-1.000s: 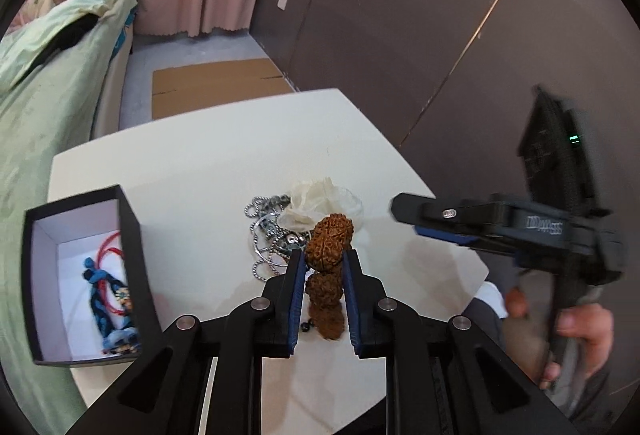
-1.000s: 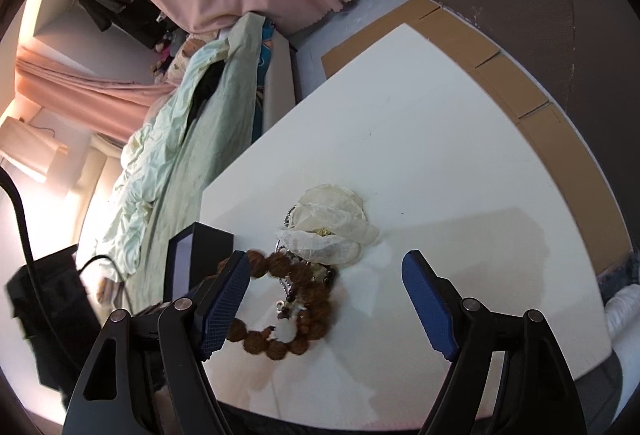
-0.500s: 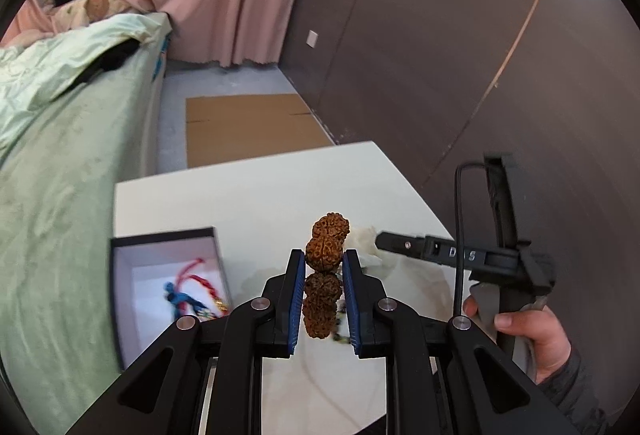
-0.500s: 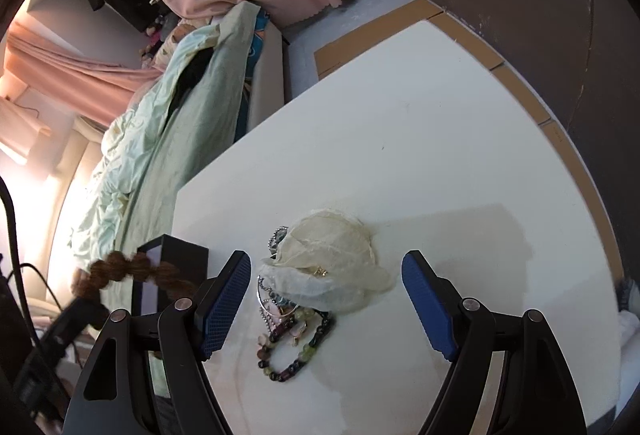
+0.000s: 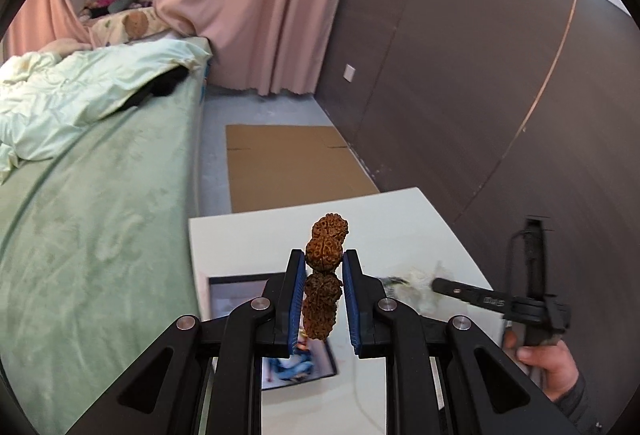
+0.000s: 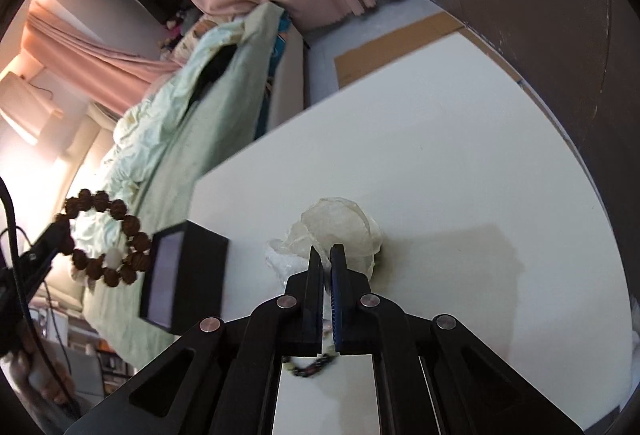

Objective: Organize jewelry
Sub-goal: 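Lift the brown bead bracelet into the box with the left tool while the right tool grasps the white cloth, then drop the white cloth into the black box with the right tool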

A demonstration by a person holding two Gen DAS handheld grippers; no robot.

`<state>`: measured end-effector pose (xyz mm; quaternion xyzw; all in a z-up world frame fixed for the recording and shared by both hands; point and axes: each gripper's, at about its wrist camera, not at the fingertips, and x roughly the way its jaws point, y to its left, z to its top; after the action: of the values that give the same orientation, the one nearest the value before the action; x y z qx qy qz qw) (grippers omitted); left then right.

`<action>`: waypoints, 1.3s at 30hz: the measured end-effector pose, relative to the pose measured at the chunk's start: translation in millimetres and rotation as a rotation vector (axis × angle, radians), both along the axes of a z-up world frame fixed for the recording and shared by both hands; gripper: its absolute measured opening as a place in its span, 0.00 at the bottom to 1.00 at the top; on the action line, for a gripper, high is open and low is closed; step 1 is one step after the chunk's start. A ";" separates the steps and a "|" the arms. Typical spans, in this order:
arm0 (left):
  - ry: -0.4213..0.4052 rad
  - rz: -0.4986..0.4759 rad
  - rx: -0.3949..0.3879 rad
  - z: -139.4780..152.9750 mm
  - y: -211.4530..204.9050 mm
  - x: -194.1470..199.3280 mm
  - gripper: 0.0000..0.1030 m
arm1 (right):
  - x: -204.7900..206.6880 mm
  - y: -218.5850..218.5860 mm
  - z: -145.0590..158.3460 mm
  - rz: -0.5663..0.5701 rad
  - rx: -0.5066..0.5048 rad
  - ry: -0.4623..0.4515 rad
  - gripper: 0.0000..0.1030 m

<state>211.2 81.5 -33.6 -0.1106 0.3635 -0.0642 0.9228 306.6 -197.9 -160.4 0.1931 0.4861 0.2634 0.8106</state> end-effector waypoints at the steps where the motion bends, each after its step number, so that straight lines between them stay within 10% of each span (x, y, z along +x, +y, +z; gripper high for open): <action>1: -0.001 0.004 0.004 -0.5 3.0 -1.0 0.19 | -0.9 0.7 3.8 0.005 0.017 0.000 0.05; 17: 0.117 0.073 -0.085 -43.7 36.4 -2.2 0.21 | -22.4 49.2 54.9 0.100 0.093 -0.056 0.05; 23: 0.072 0.133 -0.131 -38.1 55.5 -19.0 0.68 | -34.0 80.9 62.4 0.170 0.099 -0.064 0.05; 36: 0.058 0.198 -0.139 -35.3 90.0 -46.8 0.69 | -40.1 142.4 69.2 0.252 0.112 -0.061 0.06; 37: 0.054 0.200 -0.139 -34.9 91.0 -47.9 0.69 | -40.0 147.2 70.1 0.272 0.128 -0.064 0.15; 39: 0.046 0.207 -0.131 -33.6 91.3 -50.6 0.69 | -44.6 150.5 70.6 0.301 0.131 -0.081 0.64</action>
<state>160.6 172.8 -67.2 -0.2091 0.3660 0.0103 0.9068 262.0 -47.5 -89.8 0.1596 0.4581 0.4205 0.7667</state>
